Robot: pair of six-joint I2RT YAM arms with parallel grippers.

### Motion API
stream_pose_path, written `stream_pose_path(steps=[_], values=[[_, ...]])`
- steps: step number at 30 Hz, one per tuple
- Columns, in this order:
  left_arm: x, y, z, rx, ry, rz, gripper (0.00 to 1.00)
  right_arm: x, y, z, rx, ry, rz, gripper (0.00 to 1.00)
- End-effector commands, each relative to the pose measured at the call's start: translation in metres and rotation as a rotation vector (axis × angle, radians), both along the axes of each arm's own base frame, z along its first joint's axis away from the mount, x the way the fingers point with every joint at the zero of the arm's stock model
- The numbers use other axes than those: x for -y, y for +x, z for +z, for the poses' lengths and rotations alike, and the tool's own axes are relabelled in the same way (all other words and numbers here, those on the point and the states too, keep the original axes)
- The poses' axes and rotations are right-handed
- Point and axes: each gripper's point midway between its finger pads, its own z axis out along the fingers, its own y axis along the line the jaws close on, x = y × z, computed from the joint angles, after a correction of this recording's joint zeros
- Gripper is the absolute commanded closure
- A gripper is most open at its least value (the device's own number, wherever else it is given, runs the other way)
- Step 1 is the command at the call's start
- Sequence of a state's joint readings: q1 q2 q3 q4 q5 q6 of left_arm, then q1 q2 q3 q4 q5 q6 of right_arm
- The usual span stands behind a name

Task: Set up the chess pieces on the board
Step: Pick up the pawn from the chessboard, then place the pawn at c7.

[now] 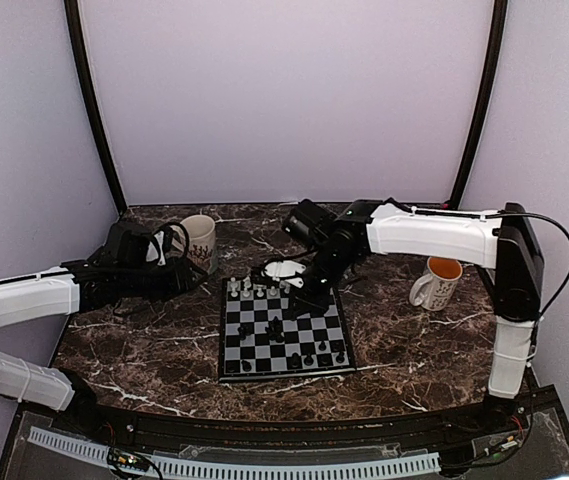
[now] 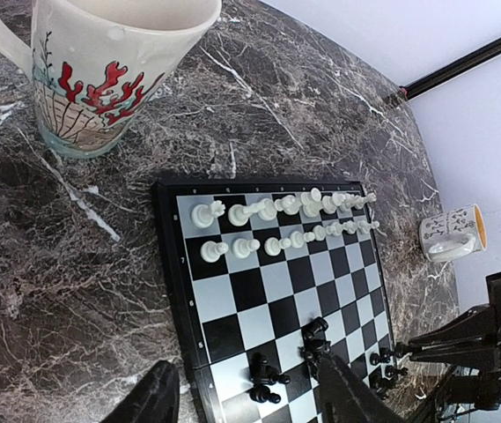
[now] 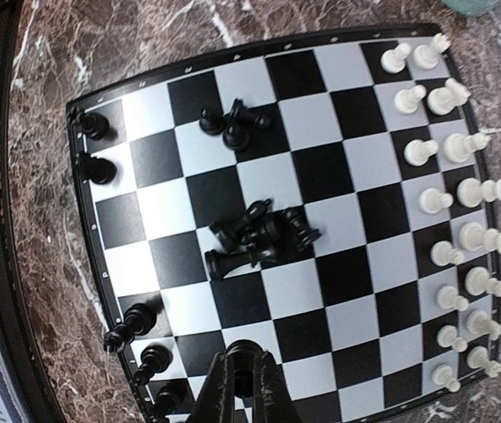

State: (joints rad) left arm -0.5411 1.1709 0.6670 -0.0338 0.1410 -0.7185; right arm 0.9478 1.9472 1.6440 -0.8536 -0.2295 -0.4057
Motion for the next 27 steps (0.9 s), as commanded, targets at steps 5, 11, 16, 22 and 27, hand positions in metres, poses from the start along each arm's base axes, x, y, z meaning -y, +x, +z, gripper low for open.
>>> stream_pose_path(steps=[5, 11, 16, 22, 27], values=[[0.0, 0.003, 0.004, 0.002, 0.016, -0.004, 0.44, 0.012, -0.022, -0.031, -0.095, -0.021, 0.067, 0.96], [0.001, 0.004, 0.006, 0.003, 0.014, -0.005, 0.45, 0.017, -0.028, -0.048, -0.12, -0.065, 0.082, 0.96], [0.001, 0.004, 0.004, -0.001, 0.015, -0.007, 0.45, 0.023, -0.033, -0.058, -0.116, -0.1, 0.099, 0.96], [0.002, 0.005, 0.002, -0.004, 0.016, -0.008, 0.45, 0.028, -0.037, -0.067, -0.112, -0.13, 0.11, 0.95], [0.003, 0.004, 0.0, -0.009, 0.012, -0.01, 0.45, 0.028, -0.038, -0.07, -0.112, -0.136, 0.114, 0.94]])
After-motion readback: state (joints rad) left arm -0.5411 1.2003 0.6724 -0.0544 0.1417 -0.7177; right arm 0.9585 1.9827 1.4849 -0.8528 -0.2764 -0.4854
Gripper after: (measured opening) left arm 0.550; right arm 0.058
